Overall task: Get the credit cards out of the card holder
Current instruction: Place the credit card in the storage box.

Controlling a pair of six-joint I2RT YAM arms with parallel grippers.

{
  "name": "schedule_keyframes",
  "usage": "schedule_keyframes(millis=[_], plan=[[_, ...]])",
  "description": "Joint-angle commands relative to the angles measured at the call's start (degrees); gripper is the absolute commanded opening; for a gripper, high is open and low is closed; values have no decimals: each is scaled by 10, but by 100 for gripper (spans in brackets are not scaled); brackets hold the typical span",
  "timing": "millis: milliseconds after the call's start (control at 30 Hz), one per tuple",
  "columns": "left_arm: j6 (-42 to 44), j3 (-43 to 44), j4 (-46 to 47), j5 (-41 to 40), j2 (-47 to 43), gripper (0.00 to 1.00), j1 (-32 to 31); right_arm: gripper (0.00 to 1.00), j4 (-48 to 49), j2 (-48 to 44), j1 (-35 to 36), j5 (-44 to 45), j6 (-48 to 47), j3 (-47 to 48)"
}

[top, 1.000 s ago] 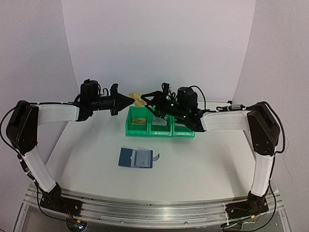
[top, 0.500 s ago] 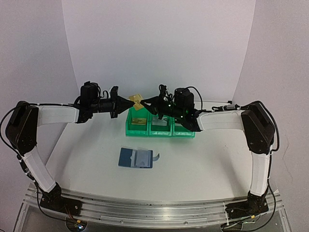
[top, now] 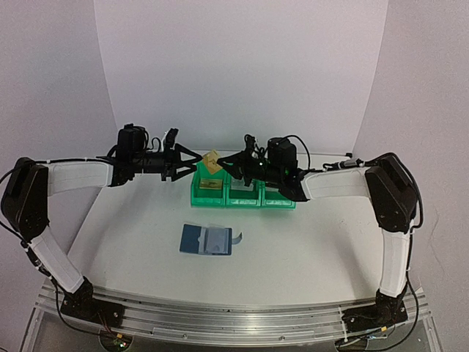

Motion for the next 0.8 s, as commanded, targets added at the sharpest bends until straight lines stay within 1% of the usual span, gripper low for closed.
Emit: schedule_keyframes(millis=[0, 33, 100, 133, 167, 200, 233, 267, 300, 333, 400, 467, 600, 700, 767], plan=[[369, 26, -141, -7, -88, 57, 7, 0, -4, -33, -10, -24, 10, -7], [448, 17, -146, -14, -108, 56, 3, 0, -15, -30, -10, -30, 11, 0], [684, -17, -141, -41, -171, 56, -12, 0, -42, -22, -10, -44, 13, 16], [780, -47, -122, -58, -195, 56, -22, 0, -54, -19, -10, -52, 11, 26], [880, -83, -95, -79, -218, 57, -34, 0, -65, -16, -10, -57, 9, 34], [986, -121, -59, -100, -239, 61, -46, 0, -78, -15, -10, -63, 7, 41], [1056, -158, -14, -122, -258, 64, -58, 0, -87, -14, -10, -68, 5, 46], [1147, -198, 40, -144, -269, 66, -72, 0, -94, -13, -10, -73, 4, 50], [1198, -234, 94, -160, -274, 68, -82, 0, -100, -12, -10, -80, 4, 55], [1242, -255, 134, -166, -271, 69, -87, 0, -106, -10, -10, -87, 5, 60], [1299, -274, 195, -173, -254, 68, -91, 0, -112, -6, -10, -105, 9, 67], [1331, -271, 231, -182, -228, 64, -93, 0, -115, -6, -8, -116, 14, 74], [1363, -245, 276, -218, -165, 55, -95, 0, -120, -10, -5, -126, 15, 74], [1375, -235, 332, -240, -130, 55, -95, 0, -121, -15, -2, -126, 14, 68], [1389, -230, 346, -240, -117, 54, -96, 0, -121, -15, 1, -126, 13, 68]])
